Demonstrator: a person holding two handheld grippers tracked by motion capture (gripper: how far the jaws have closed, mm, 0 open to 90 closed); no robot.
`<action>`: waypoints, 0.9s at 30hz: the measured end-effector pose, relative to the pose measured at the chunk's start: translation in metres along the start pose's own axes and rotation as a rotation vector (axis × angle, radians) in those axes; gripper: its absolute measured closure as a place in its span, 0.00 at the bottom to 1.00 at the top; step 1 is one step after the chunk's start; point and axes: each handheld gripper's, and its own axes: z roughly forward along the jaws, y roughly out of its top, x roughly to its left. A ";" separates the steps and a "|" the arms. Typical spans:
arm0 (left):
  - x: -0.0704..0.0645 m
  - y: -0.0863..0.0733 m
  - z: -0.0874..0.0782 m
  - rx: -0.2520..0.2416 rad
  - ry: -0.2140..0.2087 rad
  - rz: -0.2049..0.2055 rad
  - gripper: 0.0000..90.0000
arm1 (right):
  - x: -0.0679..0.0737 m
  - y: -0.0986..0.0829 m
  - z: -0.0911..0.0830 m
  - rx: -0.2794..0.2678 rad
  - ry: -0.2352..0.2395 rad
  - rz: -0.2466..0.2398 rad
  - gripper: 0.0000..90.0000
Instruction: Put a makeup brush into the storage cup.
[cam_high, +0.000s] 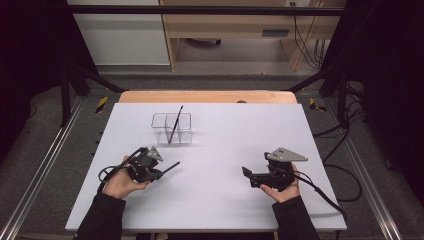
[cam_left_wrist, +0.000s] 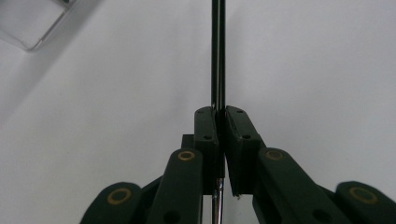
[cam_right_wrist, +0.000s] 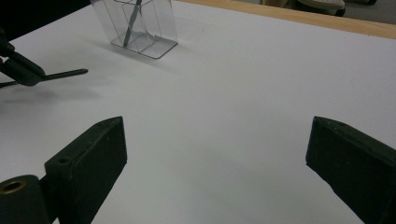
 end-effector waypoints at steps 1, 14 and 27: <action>-0.001 0.001 -0.002 -0.003 -0.004 0.010 0.92 | 0.000 0.000 0.000 0.000 0.000 0.000 0.06; -0.021 0.016 -0.014 -0.106 -0.021 0.069 0.93 | -0.002 0.002 -0.002 -0.008 -0.004 0.001 0.07; -0.033 0.037 -0.027 -0.183 -0.044 0.132 0.93 | 0.002 0.020 -0.008 0.014 -0.014 -0.066 0.07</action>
